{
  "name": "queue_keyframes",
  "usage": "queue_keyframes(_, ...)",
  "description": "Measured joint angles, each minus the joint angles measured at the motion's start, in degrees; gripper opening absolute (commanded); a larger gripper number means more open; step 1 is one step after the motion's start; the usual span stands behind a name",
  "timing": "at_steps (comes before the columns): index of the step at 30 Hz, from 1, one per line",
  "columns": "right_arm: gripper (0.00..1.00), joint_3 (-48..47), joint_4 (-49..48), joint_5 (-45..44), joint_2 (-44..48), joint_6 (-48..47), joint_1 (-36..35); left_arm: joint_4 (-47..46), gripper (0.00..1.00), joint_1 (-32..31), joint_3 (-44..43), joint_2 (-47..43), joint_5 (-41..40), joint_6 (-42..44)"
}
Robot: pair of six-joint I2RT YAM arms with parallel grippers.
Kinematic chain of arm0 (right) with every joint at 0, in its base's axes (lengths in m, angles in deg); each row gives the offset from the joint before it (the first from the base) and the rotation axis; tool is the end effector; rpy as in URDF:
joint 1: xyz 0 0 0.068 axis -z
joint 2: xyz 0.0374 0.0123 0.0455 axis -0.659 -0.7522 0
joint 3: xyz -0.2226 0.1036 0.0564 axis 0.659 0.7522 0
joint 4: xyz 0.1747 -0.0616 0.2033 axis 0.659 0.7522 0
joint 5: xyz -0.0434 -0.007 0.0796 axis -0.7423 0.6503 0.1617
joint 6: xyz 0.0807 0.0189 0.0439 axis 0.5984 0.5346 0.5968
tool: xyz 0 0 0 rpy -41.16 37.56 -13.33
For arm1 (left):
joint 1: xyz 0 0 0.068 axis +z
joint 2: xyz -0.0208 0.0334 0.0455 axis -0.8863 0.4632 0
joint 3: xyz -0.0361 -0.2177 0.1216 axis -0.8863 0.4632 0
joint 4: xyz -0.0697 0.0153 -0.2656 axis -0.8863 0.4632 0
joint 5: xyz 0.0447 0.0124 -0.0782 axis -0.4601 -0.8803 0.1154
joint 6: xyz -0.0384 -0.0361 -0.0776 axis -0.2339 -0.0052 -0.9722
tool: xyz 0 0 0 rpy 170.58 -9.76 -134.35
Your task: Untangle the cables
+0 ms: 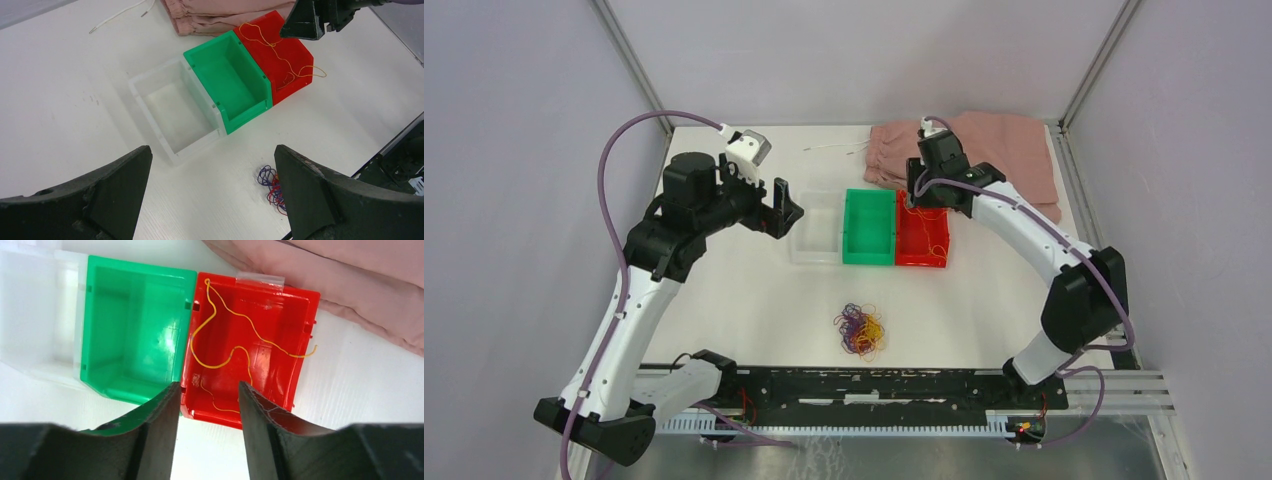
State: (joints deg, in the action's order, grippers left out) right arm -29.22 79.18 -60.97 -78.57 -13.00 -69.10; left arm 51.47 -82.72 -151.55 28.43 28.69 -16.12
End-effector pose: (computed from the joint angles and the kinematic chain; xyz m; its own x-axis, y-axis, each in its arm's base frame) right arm 0.3599 0.1769 0.2407 -0.7535 0.0714 -0.6536 -0.0685 0.9802 0.1860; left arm 0.2416 -0.1156 0.3843 -0.3883 0.1572 -0.9080 0.5840 0.8042 -0.1105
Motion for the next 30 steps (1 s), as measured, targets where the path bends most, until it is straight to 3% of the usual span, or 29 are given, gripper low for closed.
queue_keyframes(8,0.21,-3.39,-1.97,-0.09,-11.26,-0.85,0.72,0.0,0.99,0.0,0.0,0.0,-0.02,0.0)
queue_keyframes(14,0.13,-3.39,-2.25,-1.51,-17.59,-1.31,1.97,0.0,0.99,0.0,0.0,-0.02,-0.26,0.0)
queue_keyframes(17,0.19,-3.41,-2.43,-1.88,-17.66,-1.62,2.29,0.02,0.99,0.0,0.0,-0.07,-0.26,0.02)
queue_keyframes(21,0.47,-3.5,-2.82,-2.51,-16.92,-2.03,2.38,0.0,0.99,0.0,0.0,-0.07,-0.24,0.0)
queue_keyframes(23,0.56,-3.5,-2.47,-2.78,-15.04,-2.4,2.38,0.0,0.99,0.0,0.0,-0.07,-0.24,0.0)
queue_keyframes(30,0.62,-3.43,-2.12,-2.21,-0.2,-2.54,1.84,-0.02,0.99,0.0,0.7,-0.07,-0.28,0.02)
